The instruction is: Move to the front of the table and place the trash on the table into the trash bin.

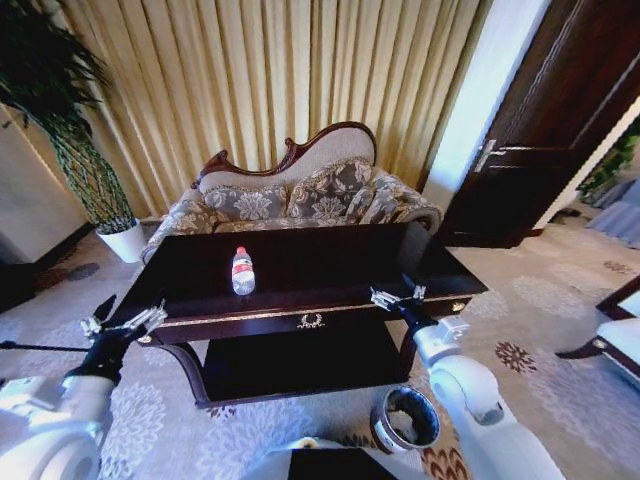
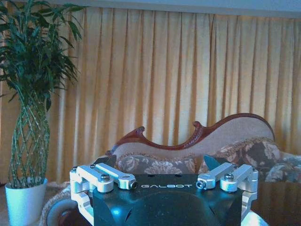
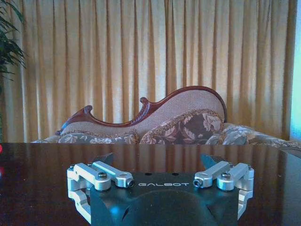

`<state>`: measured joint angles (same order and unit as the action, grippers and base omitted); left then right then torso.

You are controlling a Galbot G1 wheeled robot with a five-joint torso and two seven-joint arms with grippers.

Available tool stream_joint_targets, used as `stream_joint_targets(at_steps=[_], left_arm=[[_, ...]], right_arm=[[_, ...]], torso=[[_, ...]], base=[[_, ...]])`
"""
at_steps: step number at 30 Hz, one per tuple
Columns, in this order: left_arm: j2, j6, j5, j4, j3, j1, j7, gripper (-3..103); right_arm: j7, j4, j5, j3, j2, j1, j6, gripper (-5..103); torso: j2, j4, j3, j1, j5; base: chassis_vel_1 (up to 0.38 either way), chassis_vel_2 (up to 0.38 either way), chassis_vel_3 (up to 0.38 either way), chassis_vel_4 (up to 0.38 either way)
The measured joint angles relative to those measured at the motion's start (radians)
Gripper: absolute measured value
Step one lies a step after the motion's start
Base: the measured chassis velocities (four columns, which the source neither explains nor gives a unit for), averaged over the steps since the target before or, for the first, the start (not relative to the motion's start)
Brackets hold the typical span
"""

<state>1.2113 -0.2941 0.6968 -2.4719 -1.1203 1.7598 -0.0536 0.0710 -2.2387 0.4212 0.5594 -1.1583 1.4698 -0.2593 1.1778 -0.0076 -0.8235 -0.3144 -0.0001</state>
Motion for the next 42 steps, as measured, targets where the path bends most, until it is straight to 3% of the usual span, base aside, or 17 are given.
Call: stream_joint_targets(at_steps=[4, 6, 7, 8, 12, 13, 14, 16, 17, 21, 22, 24, 31, 34, 42], left_arm=[[-0.131, -0.045, 0.068, 0.087, 0.038, -0.102, -0.127, 100], [-0.149, -0.058, 0.081, 0.098, 0.051, -0.120, -0.159, 100], [-0.187, -0.084, 0.115, 0.121, 0.087, -0.164, -0.238, 100], [-0.208, -0.099, 0.132, 0.137, 0.111, -0.192, -0.275, 100], [-0.263, -0.131, 0.176, 0.176, 0.168, -0.272, -0.334, 100], [-0.299, -0.141, 0.199, 0.201, 0.203, -0.325, -0.353, 100], [-0.377, -0.193, 0.275, 0.244, 0.282, -0.442, -0.402, 100], [-0.420, -0.236, 0.337, 0.248, 0.342, -0.498, -0.450, 100], [-0.420, -0.236, 0.337, 0.248, 0.342, -0.498, -0.450, 100], [-0.485, -0.270, 0.431, 0.246, 0.462, -0.573, -0.562, 100], [-0.485, -0.270, 0.431, 0.246, 0.462, -0.573, -0.562, 100], [-0.508, -0.283, 0.485, 0.255, 0.531, -0.636, -0.638, 100], [-0.519, -0.299, 0.519, 0.308, 0.702, -0.803, -0.720, 100], [-0.490, -0.323, 0.520, 0.334, 0.797, -0.865, -0.765, 100], [-0.409, -0.343, 0.515, 0.365, 0.935, -0.909, -0.826, 100]], right_arm=[[0.000, 0.008, -0.004, 0.007, -0.010, 0.007, 0.011, 100], [0.000, 0.011, -0.007, 0.007, -0.013, 0.007, 0.014, 100], [0.001, 0.021, -0.018, 0.008, -0.023, 0.008, 0.021, 100], [0.001, 0.026, -0.024, 0.009, -0.030, 0.008, 0.024, 100], [0.001, 0.031, -0.035, 0.012, -0.046, 0.012, 0.028, 100], [0.001, 0.034, -0.042, 0.016, -0.059, 0.014, 0.029, 100], [0.001, 0.044, -0.061, 0.026, -0.090, 0.016, 0.031, 100], [0.002, 0.056, -0.073, 0.030, -0.110, 0.016, 0.037, 100], [0.002, 0.056, -0.073, 0.030, -0.110, 0.016, 0.037, 100], [0.002, 0.083, -0.098, 0.030, -0.148, 0.013, 0.053, 100], [0.002, 0.083, -0.098, 0.030, -0.148, 0.013, 0.053, 100], [0.002, 0.088, -0.103, 0.026, -0.169, 0.013, 0.055, 100], [0.001, 0.093, -0.110, 0.021, -0.199, 0.005, 0.057, 100], [0.002, 0.086, -0.080, 0.026, -0.197, -0.015, 0.056, 100], [0.005, 0.079, -0.035, 0.021, -0.157, -0.074, 0.028, 100]], torso=[[0.000, 0.0000, 0.000, 0.001, -0.0002], [0.000, -0.0001, 0.000, 0.001, -0.0001], [0.000, 0.0002, 0.000, 0.001, 0.0001], [0.000, 0.0002, 0.000, 0.000, 0.0000], [0.000, 0.0002, 0.000, 0.000, -0.0003], [0.000, 0.0000, 0.000, 0.000, -0.0002], [0.000, -0.0002, 0.000, 0.000, 0.0001], [0.000, 0.0000, 0.000, 0.000, 0.0000], [0.000, 0.0000, 0.000, 0.000, 0.0000], [0.000, 0.0002, 0.000, 0.000, 0.0000], [0.000, 0.0002, 0.000, 0.000, 0.0000], [0.000, 0.0002, 0.000, 0.000, 0.0000], [0.000, 0.0000, 0.000, 0.000, 0.0001], [0.000, 0.0000, 0.000, 0.000, 0.0002], [0.000, 0.0000, 0.000, 0.000, 0.0002]], base=[[0.000, 0.000, 0.000, 0.000], [0.000, 0.000, 0.000, 0.000], [0.000, 0.000, 0.000, 0.000], [0.000, 0.000, 0.000, 0.000], [0.000, 0.000, 0.000, 0.000], [0.000, 0.000, 0.000, 0.000], [0.000, 0.000, 0.000, 0.000], [0.000, 0.000, 0.000, 0.000], [0.000, 0.000, 0.000, 0.000], [0.000, 0.000, 0.000, 0.000], [0.000, 0.000, 0.000, 0.000], [0.000, 0.000, 0.000, 0.000], [0.000, 0.000, 0.000, 0.000], [0.000, 0.000, 0.000, 0.000], [0.000, 0.000, 0.000, 0.000]])
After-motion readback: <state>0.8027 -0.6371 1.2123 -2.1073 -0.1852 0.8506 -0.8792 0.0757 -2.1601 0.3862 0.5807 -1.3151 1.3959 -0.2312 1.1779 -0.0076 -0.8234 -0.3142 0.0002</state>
